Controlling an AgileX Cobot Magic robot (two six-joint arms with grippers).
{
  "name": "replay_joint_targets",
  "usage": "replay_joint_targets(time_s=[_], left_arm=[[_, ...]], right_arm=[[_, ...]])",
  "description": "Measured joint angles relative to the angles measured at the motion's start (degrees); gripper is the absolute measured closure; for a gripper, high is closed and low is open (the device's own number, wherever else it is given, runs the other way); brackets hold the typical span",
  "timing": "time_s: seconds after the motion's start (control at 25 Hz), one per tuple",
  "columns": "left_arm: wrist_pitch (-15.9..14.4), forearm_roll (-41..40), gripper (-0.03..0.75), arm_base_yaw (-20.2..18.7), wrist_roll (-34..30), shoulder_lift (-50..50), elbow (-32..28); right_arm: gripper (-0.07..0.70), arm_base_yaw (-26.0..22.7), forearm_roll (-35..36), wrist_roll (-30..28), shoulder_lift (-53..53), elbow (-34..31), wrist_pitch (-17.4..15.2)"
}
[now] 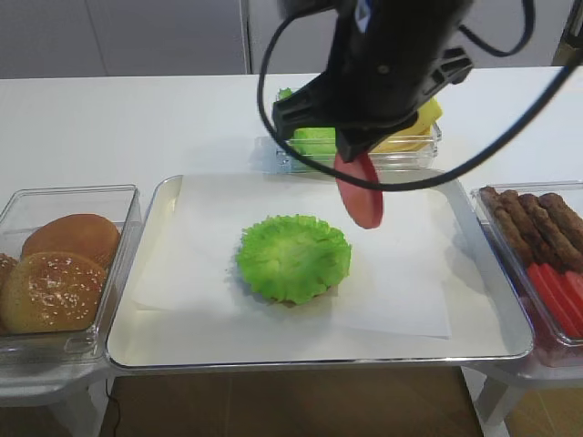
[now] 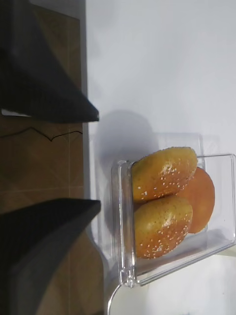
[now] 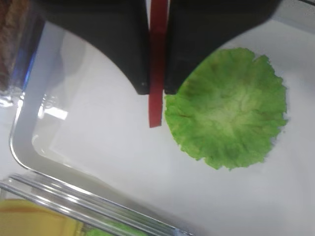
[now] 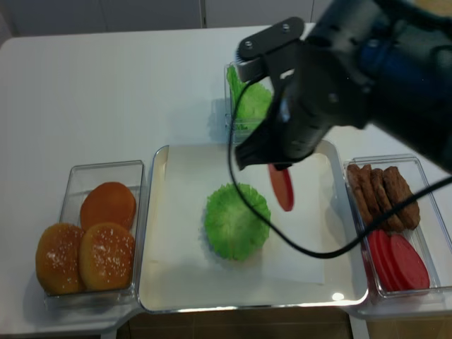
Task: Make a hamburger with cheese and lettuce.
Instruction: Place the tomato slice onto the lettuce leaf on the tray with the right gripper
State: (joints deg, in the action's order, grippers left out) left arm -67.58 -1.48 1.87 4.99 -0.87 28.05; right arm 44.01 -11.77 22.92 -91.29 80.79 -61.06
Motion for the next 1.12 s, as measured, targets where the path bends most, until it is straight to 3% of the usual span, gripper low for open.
replay_joint_targets(time_s=[0.44, 1.12], left_arm=[[0.0, 0.0, 0.346, 0.0, 0.0, 0.0, 0.0], [0.0, 0.0, 0.346, 0.0, 0.0, 0.0, 0.0]], right_arm=[[0.58, 2.1, -2.7, -0.7, -10.7, 6.5, 1.7], [0.58, 2.1, -1.7, -3.8, -11.8, 6.7, 0.6]])
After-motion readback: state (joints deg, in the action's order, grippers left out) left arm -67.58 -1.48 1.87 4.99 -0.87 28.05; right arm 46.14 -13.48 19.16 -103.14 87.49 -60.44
